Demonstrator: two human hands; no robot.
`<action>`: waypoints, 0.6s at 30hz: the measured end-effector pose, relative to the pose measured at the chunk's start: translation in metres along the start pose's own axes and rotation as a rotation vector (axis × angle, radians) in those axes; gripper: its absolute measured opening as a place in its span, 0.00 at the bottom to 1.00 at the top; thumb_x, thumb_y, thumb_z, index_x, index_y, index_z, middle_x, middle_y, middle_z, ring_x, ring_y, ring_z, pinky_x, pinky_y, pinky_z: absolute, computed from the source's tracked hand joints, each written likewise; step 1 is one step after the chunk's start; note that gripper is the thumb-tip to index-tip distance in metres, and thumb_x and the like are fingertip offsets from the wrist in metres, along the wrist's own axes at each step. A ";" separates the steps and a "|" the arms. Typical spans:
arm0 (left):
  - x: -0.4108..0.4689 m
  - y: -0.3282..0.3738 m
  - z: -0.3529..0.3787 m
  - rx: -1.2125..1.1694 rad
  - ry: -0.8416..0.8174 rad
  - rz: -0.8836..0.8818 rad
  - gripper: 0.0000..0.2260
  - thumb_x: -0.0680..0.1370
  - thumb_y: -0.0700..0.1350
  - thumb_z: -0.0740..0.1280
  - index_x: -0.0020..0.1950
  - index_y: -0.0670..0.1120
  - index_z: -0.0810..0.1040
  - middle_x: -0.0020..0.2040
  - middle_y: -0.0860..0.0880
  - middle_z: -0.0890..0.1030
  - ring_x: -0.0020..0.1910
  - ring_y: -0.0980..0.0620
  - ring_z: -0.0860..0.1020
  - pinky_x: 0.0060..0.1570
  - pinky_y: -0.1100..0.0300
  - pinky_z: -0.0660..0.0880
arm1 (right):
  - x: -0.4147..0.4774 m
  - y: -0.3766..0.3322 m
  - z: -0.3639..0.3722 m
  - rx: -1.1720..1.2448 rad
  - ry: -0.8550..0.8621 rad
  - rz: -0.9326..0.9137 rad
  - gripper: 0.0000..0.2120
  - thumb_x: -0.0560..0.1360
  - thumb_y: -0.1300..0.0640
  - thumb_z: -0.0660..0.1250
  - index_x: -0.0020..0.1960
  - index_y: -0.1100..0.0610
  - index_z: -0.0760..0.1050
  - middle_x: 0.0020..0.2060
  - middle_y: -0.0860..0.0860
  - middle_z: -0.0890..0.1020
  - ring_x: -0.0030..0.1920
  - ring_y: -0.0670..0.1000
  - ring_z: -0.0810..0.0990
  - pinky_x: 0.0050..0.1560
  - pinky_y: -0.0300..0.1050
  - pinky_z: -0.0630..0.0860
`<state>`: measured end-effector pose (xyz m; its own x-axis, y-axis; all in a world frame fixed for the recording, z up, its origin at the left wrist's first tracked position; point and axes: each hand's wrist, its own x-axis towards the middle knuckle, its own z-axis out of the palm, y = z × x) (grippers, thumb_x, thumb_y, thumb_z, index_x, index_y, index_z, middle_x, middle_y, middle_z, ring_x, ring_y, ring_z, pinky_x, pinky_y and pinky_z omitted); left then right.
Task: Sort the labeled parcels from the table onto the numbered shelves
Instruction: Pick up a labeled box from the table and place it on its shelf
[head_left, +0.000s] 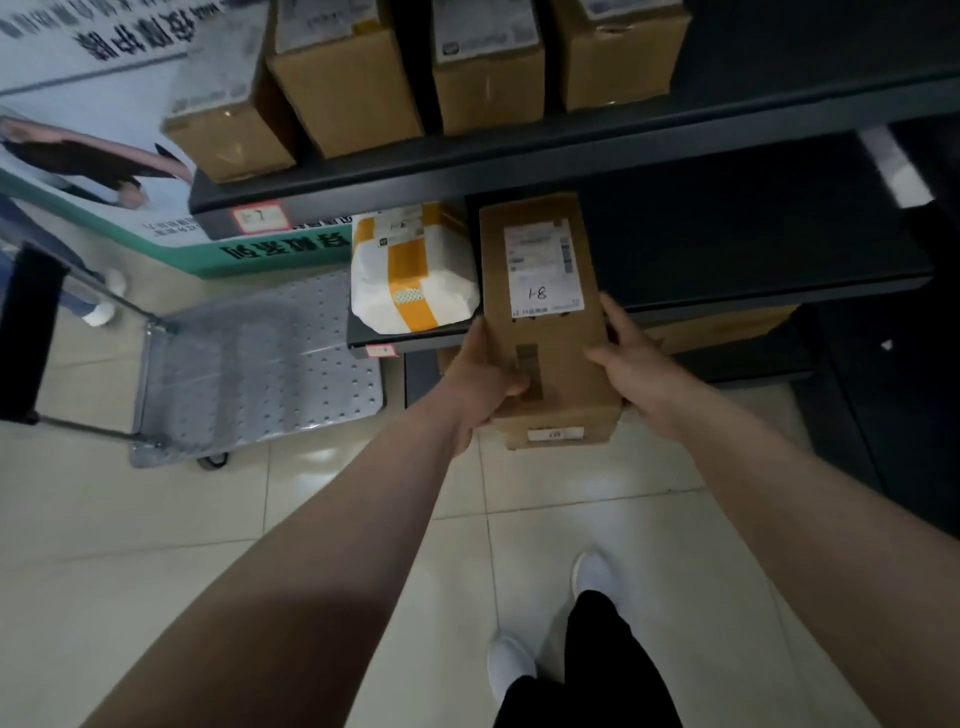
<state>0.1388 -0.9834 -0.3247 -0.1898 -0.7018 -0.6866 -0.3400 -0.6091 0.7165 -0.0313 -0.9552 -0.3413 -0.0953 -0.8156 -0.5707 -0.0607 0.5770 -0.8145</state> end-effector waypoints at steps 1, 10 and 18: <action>0.020 0.004 0.002 -0.040 0.042 0.027 0.31 0.79 0.34 0.64 0.75 0.59 0.59 0.61 0.51 0.78 0.57 0.48 0.78 0.43 0.62 0.76 | 0.019 -0.003 -0.003 0.001 0.026 -0.030 0.29 0.82 0.56 0.59 0.76 0.38 0.52 0.63 0.40 0.70 0.56 0.46 0.75 0.56 0.46 0.75; 0.123 -0.024 0.018 0.806 0.307 0.484 0.28 0.77 0.40 0.68 0.76 0.46 0.64 0.75 0.46 0.63 0.64 0.44 0.74 0.60 0.50 0.76 | 0.098 0.030 -0.024 -0.811 0.011 -0.421 0.23 0.78 0.59 0.65 0.72 0.53 0.67 0.77 0.52 0.55 0.75 0.52 0.60 0.72 0.41 0.57; 0.164 -0.001 0.006 1.039 0.474 0.601 0.27 0.77 0.33 0.64 0.77 0.44 0.65 0.78 0.48 0.62 0.60 0.45 0.79 0.56 0.56 0.77 | 0.146 0.028 -0.033 -1.064 0.211 -0.647 0.21 0.79 0.59 0.64 0.72 0.52 0.69 0.74 0.55 0.64 0.65 0.63 0.73 0.59 0.60 0.76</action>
<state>0.1021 -1.0956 -0.4385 -0.2911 -0.9563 -0.0274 -0.9093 0.2676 0.3185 -0.0799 -1.0572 -0.4440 0.1004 -0.9949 0.0072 -0.9138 -0.0951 -0.3950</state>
